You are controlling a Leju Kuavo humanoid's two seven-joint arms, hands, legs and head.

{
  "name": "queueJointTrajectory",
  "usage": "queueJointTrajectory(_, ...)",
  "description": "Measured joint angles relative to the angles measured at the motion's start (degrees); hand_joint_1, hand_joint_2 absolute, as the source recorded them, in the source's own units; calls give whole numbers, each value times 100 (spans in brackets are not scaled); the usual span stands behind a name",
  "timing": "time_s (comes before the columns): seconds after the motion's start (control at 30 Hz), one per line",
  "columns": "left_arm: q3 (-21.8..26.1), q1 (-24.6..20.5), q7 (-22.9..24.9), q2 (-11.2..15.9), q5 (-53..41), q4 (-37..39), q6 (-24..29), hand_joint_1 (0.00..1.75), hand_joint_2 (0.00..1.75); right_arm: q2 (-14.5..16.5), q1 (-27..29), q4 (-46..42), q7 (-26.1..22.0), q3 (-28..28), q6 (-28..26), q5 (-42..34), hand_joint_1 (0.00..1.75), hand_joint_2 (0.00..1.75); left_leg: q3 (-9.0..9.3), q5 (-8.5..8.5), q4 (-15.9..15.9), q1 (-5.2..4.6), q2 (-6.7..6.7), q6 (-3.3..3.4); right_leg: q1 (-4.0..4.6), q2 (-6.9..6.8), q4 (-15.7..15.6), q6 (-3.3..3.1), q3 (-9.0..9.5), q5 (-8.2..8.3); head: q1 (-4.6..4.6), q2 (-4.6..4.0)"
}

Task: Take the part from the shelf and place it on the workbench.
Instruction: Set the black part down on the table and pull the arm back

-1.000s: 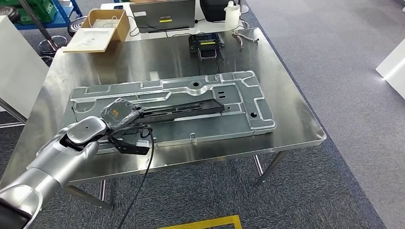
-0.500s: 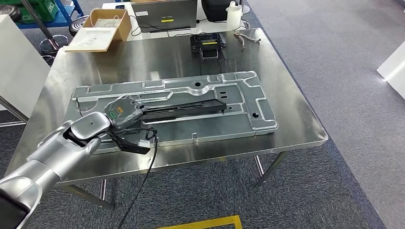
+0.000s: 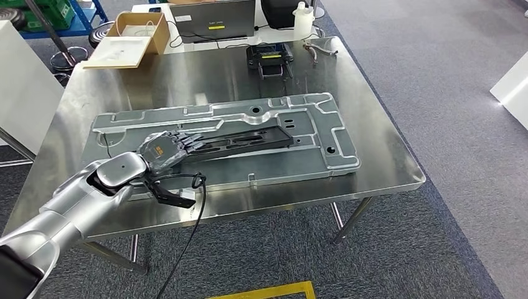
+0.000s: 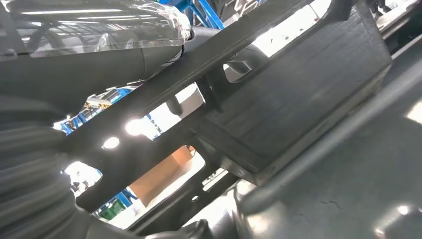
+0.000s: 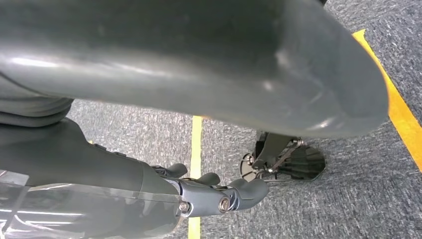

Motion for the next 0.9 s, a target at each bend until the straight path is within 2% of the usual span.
queueJointTrajectory(0.07, -7, -2, -63, -3, 66, 18, -41, 0, 0, 0, -1, 0, 0, 1, 0, 0, 0, 0, 0, 0, 0, 0, 1, 0, -1, 1, 0, 0, 0, 0, 0, 0)
queueJointTrajectory(0.4, -7, 15, -161, -7, 241, 56, -55, 0, 0, 0, -7, 0, 0, 2, 0, -1, 0, 0, 0, 1, -4, 6, 1, -3, 3, 1, 0, -1, -3, -1, 0, -1)
queueJointTrajectory(0.73, 14, 138, -67, -7, 360, 49, 247, 0, 0, 0, -9, 0, 0, 2, 0, -15, 0, 0, -5, -4, -4, 4, 1, -5, 3, 1, 0, 1, -6, -3, 0, 0)
queueJointTrajectory(0.9, 206, 310, -217, -7, 816, -193, 296, 0, 0, 0, -9, 0, 0, 2, -1, -34, 0, 0, -6, -6, -3, -1, 1, -3, 2, 2, -1, 1, -8, -3, 0, 0)
